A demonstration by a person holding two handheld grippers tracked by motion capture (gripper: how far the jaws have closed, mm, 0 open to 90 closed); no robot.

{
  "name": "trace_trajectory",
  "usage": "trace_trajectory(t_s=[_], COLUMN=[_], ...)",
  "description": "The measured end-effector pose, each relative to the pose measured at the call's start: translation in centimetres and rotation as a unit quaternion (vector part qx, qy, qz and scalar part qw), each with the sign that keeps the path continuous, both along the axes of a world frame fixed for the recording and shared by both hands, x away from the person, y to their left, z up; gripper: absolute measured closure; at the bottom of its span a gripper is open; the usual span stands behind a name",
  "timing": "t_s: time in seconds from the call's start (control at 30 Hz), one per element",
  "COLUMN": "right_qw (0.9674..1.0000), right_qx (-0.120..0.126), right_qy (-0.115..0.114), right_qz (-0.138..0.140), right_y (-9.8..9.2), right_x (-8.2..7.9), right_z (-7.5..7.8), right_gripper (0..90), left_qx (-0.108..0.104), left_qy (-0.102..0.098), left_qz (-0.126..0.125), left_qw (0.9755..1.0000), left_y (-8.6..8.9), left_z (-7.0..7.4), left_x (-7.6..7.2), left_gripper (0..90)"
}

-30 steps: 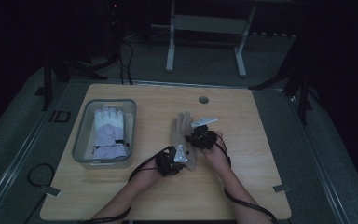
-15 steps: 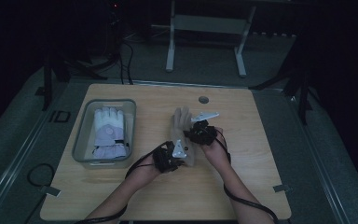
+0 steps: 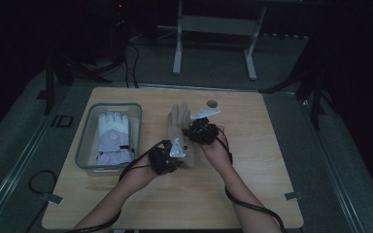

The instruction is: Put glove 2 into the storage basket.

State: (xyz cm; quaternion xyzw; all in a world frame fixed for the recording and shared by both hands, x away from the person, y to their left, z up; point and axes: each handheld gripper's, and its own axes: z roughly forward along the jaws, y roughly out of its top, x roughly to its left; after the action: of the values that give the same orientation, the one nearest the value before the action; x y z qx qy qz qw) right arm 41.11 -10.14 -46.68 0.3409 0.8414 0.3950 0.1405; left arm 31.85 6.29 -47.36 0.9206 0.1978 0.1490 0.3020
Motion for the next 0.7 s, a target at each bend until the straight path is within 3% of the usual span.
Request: trace_trajectory(t_s=[0.3,0.7], right_qw=[0.9998,0.9988], right_qx=[0.006,0.013], right_qy=[-0.011,-0.009], right_qz=[0.015,0.046], right_y=[3.2,8.5], right_x=[0.3,0.6], right_z=[1.9,2.6], right_gripper=[79.2,79.2], left_qx=[0.004,0.019], left_qy=[-0.012,-0.012], left_qz=[0.017,0.046], left_qw=[0.9998,0.9987], left_y=[2.7,7.1], left_z=[1.7,2.4], left_x=[-0.2,-1.0], left_gripper=[80.9,80.9])
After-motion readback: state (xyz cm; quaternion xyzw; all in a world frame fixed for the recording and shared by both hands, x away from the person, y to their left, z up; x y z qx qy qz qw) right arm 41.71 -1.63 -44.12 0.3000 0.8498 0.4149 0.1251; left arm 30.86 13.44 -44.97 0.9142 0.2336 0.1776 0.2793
